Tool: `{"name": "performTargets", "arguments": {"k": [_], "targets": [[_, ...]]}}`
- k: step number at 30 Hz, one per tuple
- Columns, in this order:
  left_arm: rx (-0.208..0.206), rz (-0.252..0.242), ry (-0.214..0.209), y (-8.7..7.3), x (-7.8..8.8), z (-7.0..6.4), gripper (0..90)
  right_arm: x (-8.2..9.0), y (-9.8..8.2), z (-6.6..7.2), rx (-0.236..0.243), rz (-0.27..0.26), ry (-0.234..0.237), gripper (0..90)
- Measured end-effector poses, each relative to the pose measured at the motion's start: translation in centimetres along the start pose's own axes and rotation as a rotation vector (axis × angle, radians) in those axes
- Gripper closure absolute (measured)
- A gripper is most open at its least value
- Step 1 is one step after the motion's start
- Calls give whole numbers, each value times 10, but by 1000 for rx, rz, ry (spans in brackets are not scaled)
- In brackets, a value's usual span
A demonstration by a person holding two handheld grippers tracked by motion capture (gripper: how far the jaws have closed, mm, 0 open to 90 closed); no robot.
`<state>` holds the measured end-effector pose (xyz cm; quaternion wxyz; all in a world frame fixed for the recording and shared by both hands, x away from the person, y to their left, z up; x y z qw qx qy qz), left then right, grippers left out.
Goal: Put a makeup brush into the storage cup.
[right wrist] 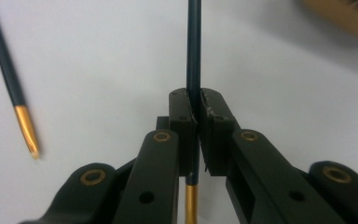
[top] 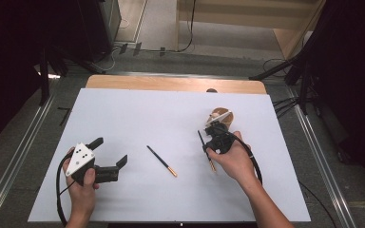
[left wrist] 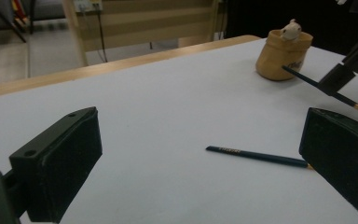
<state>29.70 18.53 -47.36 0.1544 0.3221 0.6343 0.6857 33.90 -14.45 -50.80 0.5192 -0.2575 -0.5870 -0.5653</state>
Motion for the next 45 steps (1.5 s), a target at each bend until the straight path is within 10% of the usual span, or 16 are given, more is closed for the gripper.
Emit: {"name": "performTargets", "arguments": {"k": [12,27,36,45], "targets": [[12,-12,-87,26,-37,-20,47,30,-3,-2,38,-343,30,855],[-8,-35,-144,53,-58,-27,57,45,-11,8,103,-553,24,853],[3,-38,-255,56,-65,-40,148,47,-15,22,270,-694,-23,854],[6,-27,-318,59,-70,-59,144,45,-18,38,402,-727,-81,854]]}}
Point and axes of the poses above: each handheld gripper's, and its own axes: x roughly backward along the jaws, y roughly out of its top, z roughly to its left, the point moved 6 cm from there along -x, roughly forward along the jaws, and after that the axes turned 4 degrees about -z, right-handed, at the moved point
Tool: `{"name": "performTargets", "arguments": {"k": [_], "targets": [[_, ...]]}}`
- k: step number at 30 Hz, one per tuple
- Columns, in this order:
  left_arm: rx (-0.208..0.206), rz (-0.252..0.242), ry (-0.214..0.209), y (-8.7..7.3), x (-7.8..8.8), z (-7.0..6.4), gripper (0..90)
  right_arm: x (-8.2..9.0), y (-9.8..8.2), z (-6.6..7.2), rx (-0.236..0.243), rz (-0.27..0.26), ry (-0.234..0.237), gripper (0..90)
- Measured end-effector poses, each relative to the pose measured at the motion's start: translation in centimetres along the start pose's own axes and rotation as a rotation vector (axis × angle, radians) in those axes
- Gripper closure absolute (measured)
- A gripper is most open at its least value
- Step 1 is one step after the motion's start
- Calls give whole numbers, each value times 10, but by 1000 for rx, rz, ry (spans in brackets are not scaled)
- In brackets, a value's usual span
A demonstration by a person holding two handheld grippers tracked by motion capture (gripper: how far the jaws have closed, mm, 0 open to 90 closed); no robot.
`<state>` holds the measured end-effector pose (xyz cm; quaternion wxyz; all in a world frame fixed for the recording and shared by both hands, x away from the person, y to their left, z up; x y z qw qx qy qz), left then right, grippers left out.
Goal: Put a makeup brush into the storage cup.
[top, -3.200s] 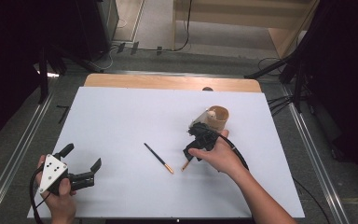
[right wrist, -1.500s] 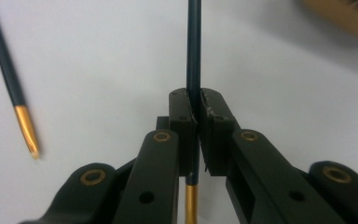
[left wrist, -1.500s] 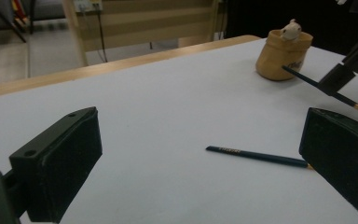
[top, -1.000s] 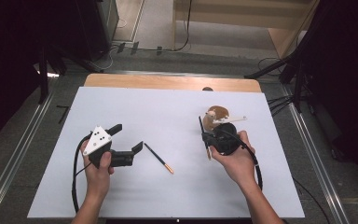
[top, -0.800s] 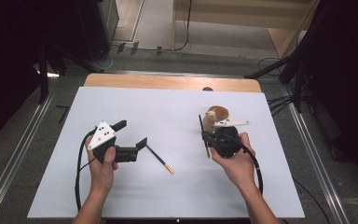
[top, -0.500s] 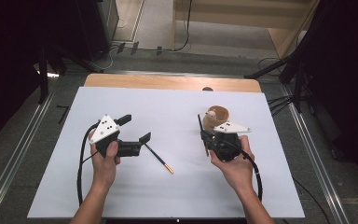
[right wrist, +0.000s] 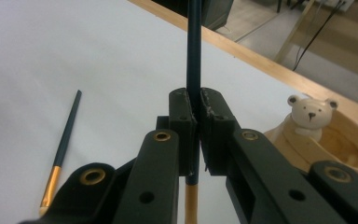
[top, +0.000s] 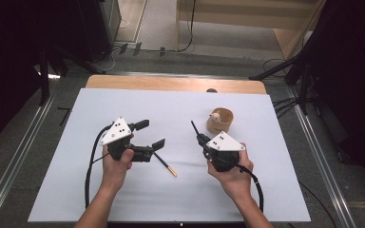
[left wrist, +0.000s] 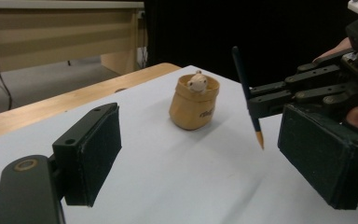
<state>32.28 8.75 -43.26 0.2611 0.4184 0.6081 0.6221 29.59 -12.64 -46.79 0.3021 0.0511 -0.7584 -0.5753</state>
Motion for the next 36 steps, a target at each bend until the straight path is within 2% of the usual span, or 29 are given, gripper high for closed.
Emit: {"name": "performTargets", "arguments": {"k": [2,3,4,5,6,7,8,9,11,13,14,15,22,23,24,26,32,36], "targets": [[7,14,-6,0,-3,-3,151,1,1,2,38,-15,-5,854],[15,29,-13,0,-6,-5,160,1,2,4,85,-28,-8,854],[15,29,-13,0,-6,-5,183,1,2,6,109,-37,-8,854],[14,31,-14,0,-7,-6,183,1,2,6,109,-37,-8,854],[20,32,-18,0,-8,-8,227,0,2,8,162,-41,-12,854],[24,34,-30,0,-9,-9,227,0,2,8,162,-41,-12,854],[28,52,-47,0,-11,-12,265,-1,1,11,219,-38,-17,854],[29,55,-50,0,-12,-13,288,-2,1,12,242,-36,-17,854],[28,65,-59,-1,-13,-15,315,-2,1,13,259,-35,-14,854],[32,76,-76,-1,-15,-17,370,-4,0,17,323,-37,-18,854],[38,91,-82,-2,-17,-18,408,-5,0,20,376,-36,-23,854],[49,92,-87,-3,-18,-18,429,-5,0,21,392,-38,-24,854],[94,125,-119,-7,-21,-18,497,-7,-1,29,457,-53,-15,854],[106,127,-124,-7,-22,-17,524,-8,0,32,494,-59,-14,854],[106,127,-124,-7,-22,-17,536,-8,0,33,503,-58,-12,854],[114,134,-131,-7,-21,-16,586,-9,-1,36,515,-59,-6,854],[129,158,-145,-10,-24,-17,653,-10,-1,41,560,-64,-6,854],[135,171,-159,-11,-24,-19,702,-9,-1,42,572,-66,-8,854]]}}
Point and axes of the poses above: each handheld gripper's, and its own axes: x roughly backward along the jaws, y roughly out of its top, z roughly to its left, the point moved 6 cm from there along -x, roughly forward along the jaws, and after that the axes turned 4 degrees about -z, right-handed, at the moved point
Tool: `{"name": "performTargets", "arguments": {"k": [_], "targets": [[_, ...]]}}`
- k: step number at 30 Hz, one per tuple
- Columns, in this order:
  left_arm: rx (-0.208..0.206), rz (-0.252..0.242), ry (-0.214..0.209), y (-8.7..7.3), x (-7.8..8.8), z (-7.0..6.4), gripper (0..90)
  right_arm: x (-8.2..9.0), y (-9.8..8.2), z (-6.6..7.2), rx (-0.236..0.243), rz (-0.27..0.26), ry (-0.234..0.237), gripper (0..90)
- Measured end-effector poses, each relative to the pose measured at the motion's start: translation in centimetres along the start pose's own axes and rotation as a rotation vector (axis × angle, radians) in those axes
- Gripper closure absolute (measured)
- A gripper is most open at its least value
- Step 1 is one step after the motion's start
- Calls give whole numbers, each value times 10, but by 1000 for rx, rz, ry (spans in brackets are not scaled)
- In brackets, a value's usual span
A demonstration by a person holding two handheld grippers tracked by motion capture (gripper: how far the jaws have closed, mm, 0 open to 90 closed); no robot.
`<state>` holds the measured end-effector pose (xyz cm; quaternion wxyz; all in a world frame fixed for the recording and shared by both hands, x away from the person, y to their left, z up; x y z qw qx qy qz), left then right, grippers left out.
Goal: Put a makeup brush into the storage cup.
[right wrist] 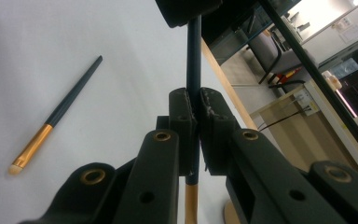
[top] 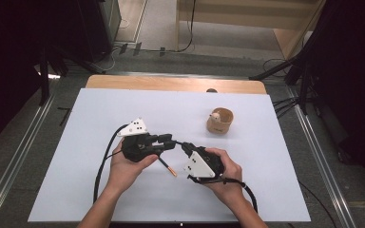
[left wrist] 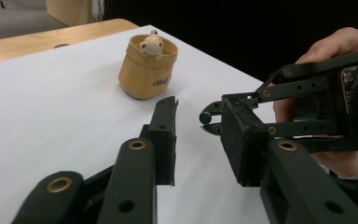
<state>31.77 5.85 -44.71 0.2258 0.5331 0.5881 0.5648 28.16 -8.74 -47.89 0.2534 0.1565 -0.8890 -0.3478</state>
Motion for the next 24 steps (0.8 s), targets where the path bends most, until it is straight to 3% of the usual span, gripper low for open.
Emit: {"name": "performTargets", "arguments": {"k": [6,7,13,14,15,17,18,19,20,24], "targets": [[2,17,-24,-2,-2,-2,856,0,0,0,18,-5,3,854],[9,24,-42,-2,-2,-1,862,0,0,1,15,1,5,853],[-1,35,-36,-2,-1,-1,869,-3,-1,1,-12,-1,23,808],[-4,24,-28,-1,0,0,870,-3,-1,1,-59,-16,12,674],[-4,24,-28,-1,0,0,870,-3,-1,1,-59,-16,12,674],[-7,11,-14,0,2,1,871,-2,0,0,-105,-16,-13,580],[-14,-1,0,1,3,2,871,1,0,-3,-211,-19,-61,488],[-17,-5,3,1,4,2,871,2,0,-5,-272,-16,-65,445],[-17,-5,3,1,4,2,871,2,0,-5,-272,-16,-65,445],[-31,-18,11,2,5,1,871,6,0,-11,-493,-44,-31,288]]}}
Point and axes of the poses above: each handheld gripper's, and its own axes: x roughly backward along the jaws, y roughly out of its top, z roughly to its left, the point moved 6 cm from there along -x, roughly forward along the jaws, and after that the axes turned 4 degrees about -z, right-handed, at the moved point
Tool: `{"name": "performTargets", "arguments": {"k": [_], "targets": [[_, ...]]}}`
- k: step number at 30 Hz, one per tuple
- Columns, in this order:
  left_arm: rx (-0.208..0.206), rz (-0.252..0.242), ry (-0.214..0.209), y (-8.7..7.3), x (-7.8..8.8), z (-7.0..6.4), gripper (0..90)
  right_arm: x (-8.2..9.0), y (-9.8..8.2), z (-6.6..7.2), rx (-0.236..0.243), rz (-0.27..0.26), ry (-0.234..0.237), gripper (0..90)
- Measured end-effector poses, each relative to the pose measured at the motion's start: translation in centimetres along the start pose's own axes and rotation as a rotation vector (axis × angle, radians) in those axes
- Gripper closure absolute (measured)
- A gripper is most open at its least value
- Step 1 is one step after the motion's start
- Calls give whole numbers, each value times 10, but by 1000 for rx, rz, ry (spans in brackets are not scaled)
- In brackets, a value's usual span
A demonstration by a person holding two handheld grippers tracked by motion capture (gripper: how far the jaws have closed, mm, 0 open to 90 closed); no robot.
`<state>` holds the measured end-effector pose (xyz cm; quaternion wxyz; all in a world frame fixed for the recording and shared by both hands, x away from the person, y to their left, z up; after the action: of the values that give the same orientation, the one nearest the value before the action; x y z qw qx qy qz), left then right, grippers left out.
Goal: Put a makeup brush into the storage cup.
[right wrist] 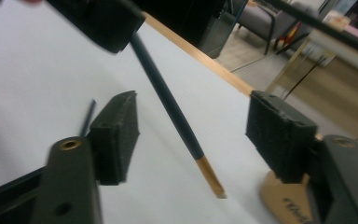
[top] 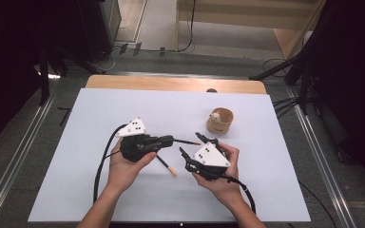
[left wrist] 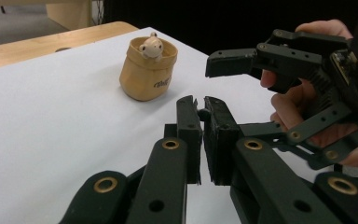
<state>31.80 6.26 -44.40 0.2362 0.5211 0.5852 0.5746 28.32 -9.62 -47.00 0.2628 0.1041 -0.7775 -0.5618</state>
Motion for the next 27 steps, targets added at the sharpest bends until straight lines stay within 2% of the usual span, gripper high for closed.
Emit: {"name": "performTargets", "arguments": {"k": [1,2,8,12,13,14,15,16,17,21,23,24,25,26,27], "targets": [[-6,-7,8,0,0,0,871,1,0,-1,-43,-4,5,242],[-4,-13,12,0,1,1,871,2,1,-3,-116,-15,10,192],[-17,-46,34,2,3,2,871,2,-2,-15,-401,-26,27,66],[-18,-60,44,2,3,1,871,1,-7,-19,-562,-12,49,0],[-17,-65,46,2,3,1,871,3,-8,-19,-633,-14,56,0],[-21,-68,50,2,3,1,871,3,-8,-19,-633,-14,56,0],[-27,-73,54,2,3,0,871,4,-8,-20,-722,-23,67,0],[-29,-81,57,2,2,0,872,4,-9,-21,-766,-27,72,0],[-33,-85,61,2,2,-1,872,4,-9,-21,-766,-27,72,0],[-48,-118,77,3,2,-4,872,7,-12,-27,-969,-31,109,0],[-54,-131,81,2,1,-6,872,8,-13,-29,-1055,-31,136,0],[-58,-135,84,2,0,-7,872,8,-15,-29,-1114,-26,154,0],[-64,-142,86,2,-1,-8,872,8,-15,-29,-1114,-26,154,0],[-74,-149,87,1,-3,-11,872,7,-15,-28,-1187,-17,184,1],[-74,-149,87,1,-3,-11,872,7,-15,-28,-1215,-14,193,9]]}}
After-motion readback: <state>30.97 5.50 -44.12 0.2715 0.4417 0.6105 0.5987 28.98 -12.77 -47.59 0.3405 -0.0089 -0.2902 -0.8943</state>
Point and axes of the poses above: each handheld gripper's, and its own axes: x roughly backward along the jaws, y roughly out of its top, z roughly to its left, the point moved 6 cm from there along -x, roughly forward along the jaws, and after that the axes turned 4 degrees about -z, right-handed, at the moved point
